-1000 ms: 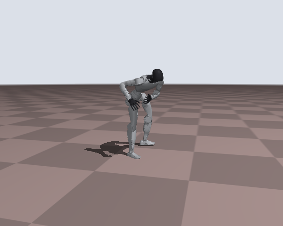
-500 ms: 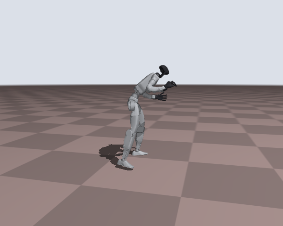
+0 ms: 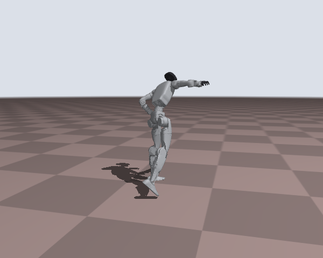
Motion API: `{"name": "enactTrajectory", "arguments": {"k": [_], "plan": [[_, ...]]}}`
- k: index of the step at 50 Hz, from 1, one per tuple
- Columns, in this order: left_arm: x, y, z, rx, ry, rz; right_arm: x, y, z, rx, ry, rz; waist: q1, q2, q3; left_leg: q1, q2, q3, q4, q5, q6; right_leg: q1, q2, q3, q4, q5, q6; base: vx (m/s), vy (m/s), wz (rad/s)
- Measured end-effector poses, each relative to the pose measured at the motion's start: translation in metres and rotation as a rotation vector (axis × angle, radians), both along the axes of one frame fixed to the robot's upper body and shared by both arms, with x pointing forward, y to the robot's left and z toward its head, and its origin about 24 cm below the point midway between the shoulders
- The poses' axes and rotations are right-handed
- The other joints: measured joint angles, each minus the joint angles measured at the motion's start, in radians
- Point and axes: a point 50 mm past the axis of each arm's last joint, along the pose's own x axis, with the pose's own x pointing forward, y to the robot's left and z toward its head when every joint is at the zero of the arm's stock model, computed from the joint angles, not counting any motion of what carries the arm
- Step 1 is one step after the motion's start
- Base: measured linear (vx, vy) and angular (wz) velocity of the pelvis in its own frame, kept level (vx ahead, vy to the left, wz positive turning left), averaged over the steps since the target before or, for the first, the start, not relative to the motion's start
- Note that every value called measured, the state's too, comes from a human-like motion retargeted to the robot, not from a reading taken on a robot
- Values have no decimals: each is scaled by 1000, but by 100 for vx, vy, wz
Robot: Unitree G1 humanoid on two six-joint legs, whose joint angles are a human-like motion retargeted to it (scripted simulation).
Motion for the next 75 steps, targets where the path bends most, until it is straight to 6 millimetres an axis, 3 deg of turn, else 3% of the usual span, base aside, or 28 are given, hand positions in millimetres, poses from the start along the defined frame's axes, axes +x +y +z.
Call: {"name": "enactTrajectory", "arguments": {"k": [5, 7, 9, 11, 13, 15, 17, 20, 24, 29, 33, 37, 41, 45, 50, 51, 52, 53, 54, 55, 58, 62, 65, 68, 70, 72, 73, 75], "plan": [[43, -51, 29, 54, -155, -270, -26, -109, 45, 102, -140, -633, 85, 75, 11, -16, 45, -49, -9, -9, -43, -26, 102, 113, 60, 4, 0, -3, -19, 45], [58, -70, 41, 136, -190, -388, -50, -165, 36, 343, -35, -824, 163, 64, 15, -14, 49, -32, -23, -3, -43, -48, 117, 182, 84, -5, 0, 0, -16, -28], [66, -66, 48, 175, -212, -372, -35, -188, 12, 667, -16, -738, 182, 23, 15, -7, 45, -16, -33, 4, -43, -52, 121, 257, 92, -23, 0, -4, -12, -28], [64, -51, 48, 83, -229, -250, 12, -149, 41, 751, -145, -465, 119, 33, 15, 5, 33, -4, -35, 12, -43, -32, 109, 316, 76, -45, 0, -9, -1, -18], [58, -45, 41, -97, -231, -138, 41, -83, 81, 607, -245, -183, 64, 83, 16, 5, 26, 9, -35, 24, -43, -14, 91, 355, 35, -60, 0, -13, 6, -33], [49, -45, 29, -363, -208, -52, 55, -4, 93, 372, -295, 77, 29, 132, 17, -9, 20, 32, -31, 32, -43, -8, 62, 374, -16, -80, 0, -16, 6, -65], [40, -49, 16, -719, -152, -20, 57, 68, 66, 198, -275, 359, 27, 168, 20, -37, 29, 66, -15, 31, -43, -31, 39, 358, -51, -103, 0, -21, 0, -113], [22, -46, 5, -1122, -99, -39, 35, 138, 0, -29, -232, 602, 60, 173, 27, -93, 53, 139, 16, 34, -37, -109, 3, 288, -69, -144, 0, -31, 1, -157], [-2, -47, -1, -1438, -83, -68, 9, 182, -75, -100, -162, 777, 101, 168, 30, -219, 32, 258, 66, 53, 8, -264, -112, 52, -77, -191, 0, -39, 15, -154], [-20, -55, -10, -1572, -2, -38, 20, 216, -167, 434, 255, 1022, 87, 162, 30, -379, 1, 394, 78, 88, 46, -438, -270, -493, -52, -293, -117, -30, 2, -115], [-26, -66, -17, -1558, 100, -30, 19, 230, -205, 673, 419, 1032, 62, 219, 30, -485, 41, 476, 37, 142, 36, -596, -276, -736, -34, -354, -218, -31, -15, -125], [-32, -71, -11, -1408, 109, -43, 10, 250, -210, 669, 499, 1112, -7, 284, 30, -565, 76, 543, -100, 250, -33, -825, -241, -597, -15, -337, -213, -24, -13, -106], [-41, -69, 0, -1087, 75, -20, -3, 236, -210, 801, 454, 1148, -111, 344, 30, -580, 0, 643, -154, 283, -46, -980, -312, -481, 38, -319, -131, -22, 8, -38], [-38, -64, 26, -700, -123, 18, -6, 224, -208, 826, 420, 1154, -209, 396, 30, -558, 21, 724, -119, 272, -46, -1059, -294, -372, 89, -333, -135, -10, -21, -80], [-35, -56, 61, -580, -435, 122, -13, 214, -198, 814, 423, 1266, -295, 431, 30, -402, 88, 828, -7, 210, -46, -964, -228, -266, 59, -350, -109, 7, -28, -115], [-34, -55, 69, -719, -479, 161, -25, 211, -206, 1522, 379, 1326, -316, 432, 30, -369, 78, 851, 15, 203, -46, -931, -234, -245, 39, -349, -95, 10, -16, -95], [-32, -54, 78, -803, -530, 160, -31, 218, -216, 2004, 555, 1388, -338, 435, 30, -333, 77, 872, 38, 197, -46, -895, -233, -226, 20, -350, -84, 14, -16, -95], [-31, -52, 89, -768, -609, 88, -36, 227, -199, 1916, 807, 2005, -360, 439, 30, -291, 91, 891, 67, 193, -46, -852, -221, -211, 5, -358, -77, 23, -29, -144], [-28, -49, 98, -687, -678, 80, -32, 219, -186, 1369, 713, 1958, -364, 444, 30, -235, 118, 912, 91, 189, -45, -804, -194, -193, -14, -367, -81, 32, -40, -197], [-25, -46, 106, -588, -741, 110, -17, 207, -181, 731, 478, 1439, -360, 449, 30, -174, 151, 934, 113, 186, -44, -752, -160, -173, -35, -378, -91, 32, -35, -194], [-23, -39, 140, -513, -957, 106, -21, 204, -173, 674, 463, 1461, -412, 461, 30, -51, 147, 941, 157, 199, -25, -622, -149, -123, -95, -386, -95, 26, -17, -135], [-10, 1, 198, 79, -1184, 410, -20, 192, -165, 623, 445, 1451, -486, 496, 30, 88, 148, 890, 221, 233, -4, -463, -142, -64, -128, -415, -115, 25, -10, -104], [15, 39, 251, 389, -1198, 633, -17, 184, -165, 676, 429, 1435, -539, 525, 21, 166, 155, 807, 281, 256, 9, -359, -132, -33, -133, -442, -127, 22, -9, -92], [67, 94, 290, 536, -957, 881, -11, 183, -169, 738, 436, 1410, -570, 542, -4, 189, 138, 709, 332, 289, 31, -306, -133, 7, -150, -449, -115, 16, -6, -84], [94, 142, 289, 617, -583, 1025, -7, 181, -177, 818, 457, 1376, -569, 562, -39, 185, 131, 650, 368, 314, 42, -290, -129, 32, -163, -447, -115, 14, -6, -83], [93, 172, 256, 950, -179, 952, -4, 184, -182, 806, 510, 1367, -590, 582, -64, 188, 128, 619, 384, 337, 42, -283, -119, 59, -184, -445, -119, 18, -2, -101], [88, 173, 248, 1159, -77, 875, -4, 184, -182, 767, 517, 1361, -591, 582, -75, 200, 129, 618, 383, 348, 31, -280, -110, 81, -198, -445, -116, 21, -2, -146], [74, 168, 229, 1057, -227, 868, -7, 177, -184, 779, 492, 1325, -564, 585, -76, 278, 138, 636, 355, 377, -13, -243, -76, 139, -239, -433, -112, 22, -3, -199]]}}
